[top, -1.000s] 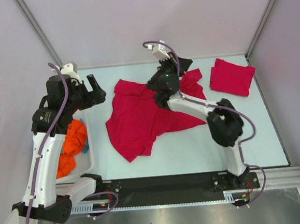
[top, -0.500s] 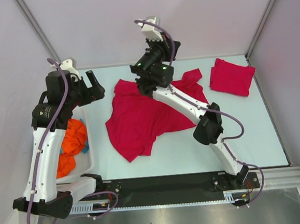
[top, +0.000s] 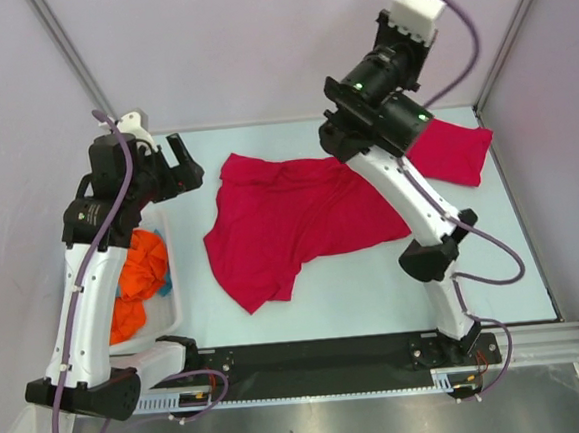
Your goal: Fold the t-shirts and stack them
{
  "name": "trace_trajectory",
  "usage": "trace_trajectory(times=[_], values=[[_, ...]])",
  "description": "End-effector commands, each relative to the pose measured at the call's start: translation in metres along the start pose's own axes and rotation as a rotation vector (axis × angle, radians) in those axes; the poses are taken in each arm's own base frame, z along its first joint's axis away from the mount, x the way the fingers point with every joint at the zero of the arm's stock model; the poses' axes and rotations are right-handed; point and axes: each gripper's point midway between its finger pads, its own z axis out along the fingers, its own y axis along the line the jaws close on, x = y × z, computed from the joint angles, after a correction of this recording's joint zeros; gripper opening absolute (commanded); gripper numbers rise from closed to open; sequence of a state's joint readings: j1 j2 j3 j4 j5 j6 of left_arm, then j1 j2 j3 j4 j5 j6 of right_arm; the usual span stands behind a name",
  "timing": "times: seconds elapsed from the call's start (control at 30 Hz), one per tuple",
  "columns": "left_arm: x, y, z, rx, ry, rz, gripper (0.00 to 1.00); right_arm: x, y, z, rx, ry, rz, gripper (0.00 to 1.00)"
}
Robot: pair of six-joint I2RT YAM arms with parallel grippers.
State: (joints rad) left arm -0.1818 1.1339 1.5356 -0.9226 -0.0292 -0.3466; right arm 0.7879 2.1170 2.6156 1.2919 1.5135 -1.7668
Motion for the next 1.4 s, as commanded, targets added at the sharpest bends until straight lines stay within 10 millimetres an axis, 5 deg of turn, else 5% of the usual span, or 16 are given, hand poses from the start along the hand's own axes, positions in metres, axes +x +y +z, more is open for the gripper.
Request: trace_trajectory(times=[0.0, 0.07, 0.1, 0.13, 0.2, 0.37, 0.53, 0.67, 0.8, 0.9, 0.97, 1.03, 1.1, 1.13, 1.23, 1.37], values=[[-0.024, -0.007, -0.009, 0.030, -0.073, 0.019, 0.98, -0.024, -0.021, -0.069, -0.205, 0.255, 0.320, 0.08], [-0.025, -0.007, -0.009, 0.027, -0.074, 0.025, 0.98, -0.063, -0.017, -0.101, -0.326, 0.187, 0.378, 0.08], [-0.026, -0.005, -0.009, 0.018, -0.076, 0.025, 0.98, -0.081, -0.011, -0.145, -0.493, 0.178, 0.398, 0.10], [-0.027, -0.005, -0.010, 0.018, -0.080, 0.024, 0.98, -0.106, -0.024, -0.153, -0.586, 0.177, 0.504, 0.11], [-0.027, -0.005, -0.010, 0.021, -0.083, 0.024, 0.98, -0.123, -0.026, -0.179, -0.747, 0.187, 0.597, 0.13], [-0.030, -0.006, -0.012, 0.032, -0.094, 0.024, 0.98, -0.113, -0.033, -0.220, -0.893, 0.216, 0.483, 0.12], [-0.030, -0.008, -0.011, 0.039, -0.096, 0.018, 0.98, -0.108, -0.060, -0.233, -0.929, 0.248, 0.315, 0.10], [-0.029, -0.015, -0.009, 0.077, -0.089, 0.002, 0.98, -0.085, -0.075, -0.239, -0.926, 0.352, 0.229, 0.09], [-0.027, -0.017, -0.005, 0.086, -0.086, -0.008, 0.98, -0.045, -0.075, -0.275, -1.019, 0.369, 0.037, 0.11], [-0.024, -0.015, -0.004, 0.082, -0.077, -0.002, 0.98, -0.052, -0.092, -0.281, -1.090, 0.439, 0.125, 0.11], [-0.024, -0.015, -0.005, 0.082, -0.081, -0.001, 0.98, -0.059, -0.108, -0.265, -1.123, 0.485, 0.180, 0.11], [-0.026, -0.015, -0.005, 0.080, -0.085, 0.002, 0.98, -0.050, -0.118, -0.280, -1.183, 0.519, 0.199, 0.12], [-0.027, -0.015, -0.006, 0.078, -0.087, 0.003, 0.98, -0.057, -0.136, -0.267, -1.242, 0.638, 0.318, 0.13], [-0.028, -0.015, -0.006, 0.076, -0.088, 0.003, 0.98, -0.052, -0.145, -0.283, -1.318, 0.650, 0.294, 0.13], [-0.029, -0.016, -0.004, 0.078, -0.084, -0.001, 0.98, -0.049, -0.152, -0.278, -1.361, 0.675, 0.294, 0.14], [-0.032, -0.014, -0.006, 0.063, -0.089, 0.005, 0.98, -0.054, -0.172, -0.305, -1.525, 0.723, 0.260, 0.15]])
